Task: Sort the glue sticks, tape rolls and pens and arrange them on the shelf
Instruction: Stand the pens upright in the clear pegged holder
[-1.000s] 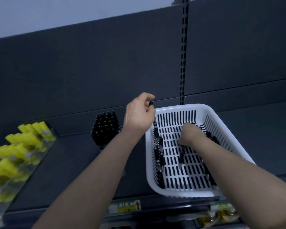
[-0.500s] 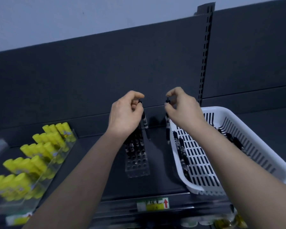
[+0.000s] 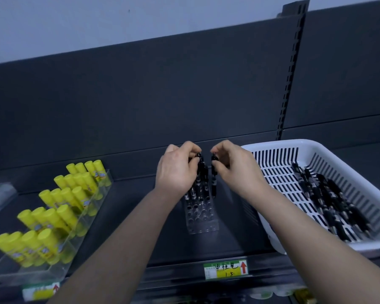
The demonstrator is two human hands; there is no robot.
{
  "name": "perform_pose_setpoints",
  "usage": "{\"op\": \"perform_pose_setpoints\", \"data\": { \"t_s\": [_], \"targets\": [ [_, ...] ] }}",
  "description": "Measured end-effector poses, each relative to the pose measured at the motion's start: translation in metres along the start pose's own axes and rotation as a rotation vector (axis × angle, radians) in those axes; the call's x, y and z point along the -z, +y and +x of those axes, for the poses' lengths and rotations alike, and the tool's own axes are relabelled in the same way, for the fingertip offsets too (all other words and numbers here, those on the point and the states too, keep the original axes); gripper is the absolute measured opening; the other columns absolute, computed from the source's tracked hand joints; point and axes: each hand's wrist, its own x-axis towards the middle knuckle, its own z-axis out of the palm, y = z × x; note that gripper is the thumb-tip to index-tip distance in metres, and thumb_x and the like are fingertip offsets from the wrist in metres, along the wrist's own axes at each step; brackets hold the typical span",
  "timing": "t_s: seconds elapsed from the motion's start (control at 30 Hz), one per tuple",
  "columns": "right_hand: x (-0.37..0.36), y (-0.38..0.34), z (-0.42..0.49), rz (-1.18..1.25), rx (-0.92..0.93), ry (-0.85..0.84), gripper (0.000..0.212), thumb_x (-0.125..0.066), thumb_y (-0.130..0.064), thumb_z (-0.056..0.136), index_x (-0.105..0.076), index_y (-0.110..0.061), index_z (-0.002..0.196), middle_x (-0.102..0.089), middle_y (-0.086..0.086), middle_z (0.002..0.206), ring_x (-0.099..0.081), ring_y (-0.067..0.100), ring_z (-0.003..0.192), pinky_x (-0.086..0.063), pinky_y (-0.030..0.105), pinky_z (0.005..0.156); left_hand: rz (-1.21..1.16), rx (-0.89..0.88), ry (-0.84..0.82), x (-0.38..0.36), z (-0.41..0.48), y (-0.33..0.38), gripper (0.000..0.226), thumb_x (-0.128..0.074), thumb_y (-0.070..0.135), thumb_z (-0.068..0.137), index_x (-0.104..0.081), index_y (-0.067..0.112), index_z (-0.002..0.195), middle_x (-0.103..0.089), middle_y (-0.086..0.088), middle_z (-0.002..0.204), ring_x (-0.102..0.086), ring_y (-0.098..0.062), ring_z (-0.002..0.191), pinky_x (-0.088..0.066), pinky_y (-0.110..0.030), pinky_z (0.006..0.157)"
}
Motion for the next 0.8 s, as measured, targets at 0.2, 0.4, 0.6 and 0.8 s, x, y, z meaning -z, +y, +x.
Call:
{"op": "perform_pose_setpoints", "data": {
  "t_s": [0.2,0.4,0.6,0.8],
  "targets": [
    [-0.005,-0.001,-0.003,-0.016,-0.007,0.016,0.021,-0.063,-0.016,0.085,-0.058,-0.024,0.104,-0.065,-0.007,0.093,-0.062,0.013,0.086,-0.051,0.035,0.082,-0.004,-0.006,-0.007,-0.002,-0.005,-0.002,0.020,-0.059,0.024,0.091,-0.062,0.030,0.110,-0.058,0.019,0.087,-0.048,-0.004,0.104,-0.044,-0.029,0.090],
    [-0.003,0.002,-0.008,-0.023,-0.016,0.011,0.021,-0.063,-0.017,0.086,-0.059,-0.025,0.105,-0.065,-0.010,0.094,-0.062,0.010,0.088,-0.051,0.035,0.084,0.232,-0.054,-0.050,-0.009,-0.012,-0.005,0.021,-0.063,0.032,0.089,-0.068,0.031,0.110,-0.061,0.012,0.107,-0.042,-0.015,0.112,-0.040,-0.032,0.094],
    [0.001,0.006,-0.012,0.015,-0.006,0.010,0.023,-0.065,-0.017,0.085,-0.059,-0.028,0.104,-0.066,-0.012,0.092,-0.062,0.008,0.086,-0.051,0.033,0.083,0.317,-0.081,0.003,-0.011,-0.020,-0.005,0.023,-0.063,0.035,0.088,-0.069,0.032,0.111,-0.053,0.010,0.107,-0.038,-0.016,0.111,-0.032,-0.029,0.089],
    [-0.003,0.001,-0.009,0.063,0.031,0.009,0.022,-0.066,-0.016,0.084,-0.060,-0.027,0.102,-0.065,-0.013,0.090,-0.062,0.006,0.085,-0.050,0.027,0.081,0.175,-0.027,-0.002,-0.009,-0.021,-0.002,0.040,-0.064,0.032,0.088,-0.059,0.034,0.128,-0.052,0.010,0.113,-0.040,-0.015,0.113,-0.038,-0.032,0.093]
  ]
}}
